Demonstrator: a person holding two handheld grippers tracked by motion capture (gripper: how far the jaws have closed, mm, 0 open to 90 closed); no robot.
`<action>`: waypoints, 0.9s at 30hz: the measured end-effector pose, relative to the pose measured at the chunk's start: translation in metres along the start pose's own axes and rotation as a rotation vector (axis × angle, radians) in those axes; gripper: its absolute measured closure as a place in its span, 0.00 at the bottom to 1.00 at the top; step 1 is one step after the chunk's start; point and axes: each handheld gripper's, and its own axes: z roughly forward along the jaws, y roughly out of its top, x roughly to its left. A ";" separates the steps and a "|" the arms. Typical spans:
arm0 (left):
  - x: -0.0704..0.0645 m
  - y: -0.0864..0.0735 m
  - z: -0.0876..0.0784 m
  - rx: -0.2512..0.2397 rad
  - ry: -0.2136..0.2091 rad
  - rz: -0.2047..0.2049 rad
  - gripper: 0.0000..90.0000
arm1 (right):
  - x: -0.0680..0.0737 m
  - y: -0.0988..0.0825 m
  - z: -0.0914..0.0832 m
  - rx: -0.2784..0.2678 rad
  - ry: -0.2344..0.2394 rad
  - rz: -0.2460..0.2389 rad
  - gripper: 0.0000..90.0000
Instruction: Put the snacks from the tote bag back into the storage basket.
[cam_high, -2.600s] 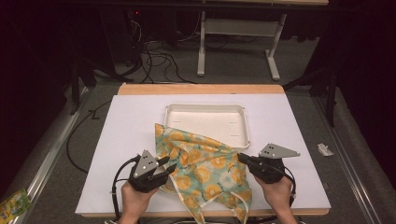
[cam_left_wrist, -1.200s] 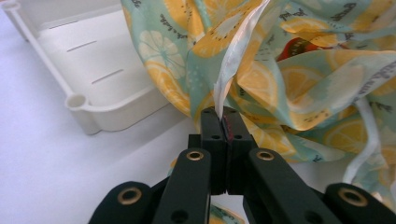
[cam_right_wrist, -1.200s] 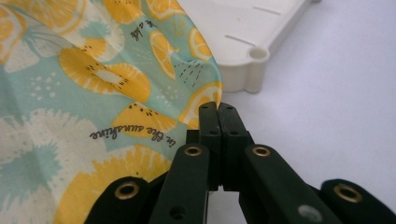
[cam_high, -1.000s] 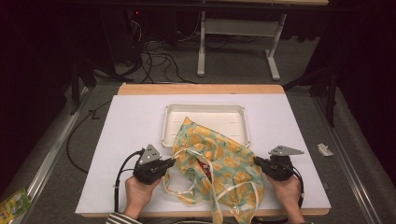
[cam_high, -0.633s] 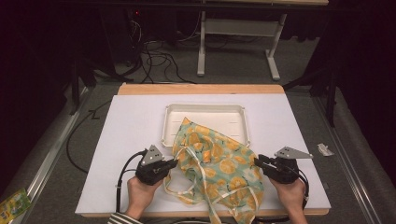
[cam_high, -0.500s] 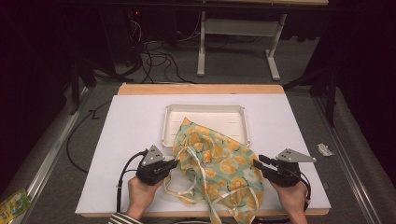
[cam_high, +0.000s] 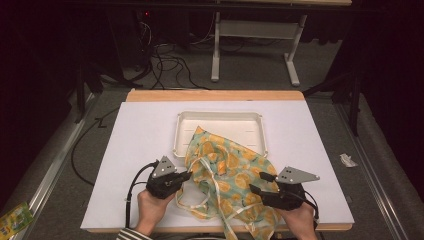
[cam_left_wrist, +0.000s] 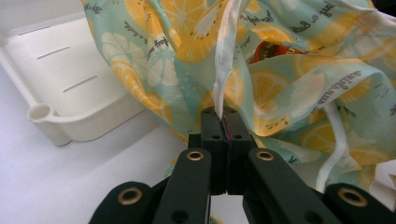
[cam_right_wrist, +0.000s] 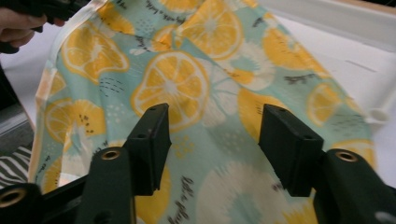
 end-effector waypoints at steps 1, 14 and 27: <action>0.000 0.000 0.000 0.001 0.000 0.003 1.00 | 0.001 0.000 0.003 0.007 0.011 0.003 0.45; -0.001 0.000 0.000 -0.004 -0.005 0.003 1.00 | 0.008 0.019 0.037 0.024 0.042 -0.015 0.41; -0.002 0.002 0.000 -0.006 -0.009 0.007 1.00 | 0.012 0.027 0.050 0.047 0.056 -0.043 0.70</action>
